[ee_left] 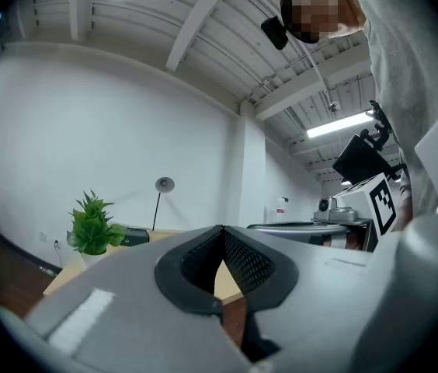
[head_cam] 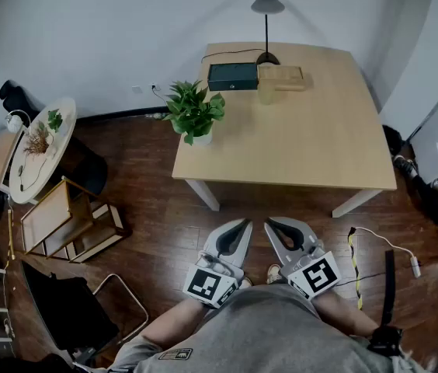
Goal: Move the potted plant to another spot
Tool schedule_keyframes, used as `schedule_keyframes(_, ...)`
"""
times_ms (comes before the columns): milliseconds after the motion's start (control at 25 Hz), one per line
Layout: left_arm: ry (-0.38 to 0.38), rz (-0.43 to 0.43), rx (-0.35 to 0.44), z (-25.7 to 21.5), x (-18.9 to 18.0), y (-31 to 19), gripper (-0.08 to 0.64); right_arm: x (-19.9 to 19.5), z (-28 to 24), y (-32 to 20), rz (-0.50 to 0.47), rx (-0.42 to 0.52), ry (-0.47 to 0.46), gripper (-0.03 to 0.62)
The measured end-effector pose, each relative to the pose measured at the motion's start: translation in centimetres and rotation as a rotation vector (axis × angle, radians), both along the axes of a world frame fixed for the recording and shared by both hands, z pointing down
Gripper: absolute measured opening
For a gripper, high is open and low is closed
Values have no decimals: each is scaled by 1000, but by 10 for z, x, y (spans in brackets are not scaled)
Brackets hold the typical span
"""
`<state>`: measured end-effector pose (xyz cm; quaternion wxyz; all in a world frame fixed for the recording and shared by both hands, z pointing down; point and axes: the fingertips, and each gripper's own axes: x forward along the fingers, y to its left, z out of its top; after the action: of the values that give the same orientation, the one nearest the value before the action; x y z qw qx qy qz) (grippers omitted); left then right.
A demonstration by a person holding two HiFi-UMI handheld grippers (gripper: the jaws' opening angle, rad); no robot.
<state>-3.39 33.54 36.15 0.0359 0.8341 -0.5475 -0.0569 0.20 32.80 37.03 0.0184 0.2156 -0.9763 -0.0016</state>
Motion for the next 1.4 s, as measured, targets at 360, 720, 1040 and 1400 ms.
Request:
schedule_keyframes(360, 28, -2, -26, 14, -37, 3, 2, -31, 13, 1, 30, -24, 14, 6)
schedule_keyframes(720, 10, -19, -42, 26, -63, -44, 2, -54, 25, -51, 23, -49, 5, 6)
schedule_keyframes(1040, -30, -84, -78, 32, -93, -168, 2, -79, 35, -172, -24, -72, -14, 5)
schedule_keyframes(1400, -30, -201, -95, 31, -131, -265, 2, -112, 32, -274, -122, -73, -5, 6)
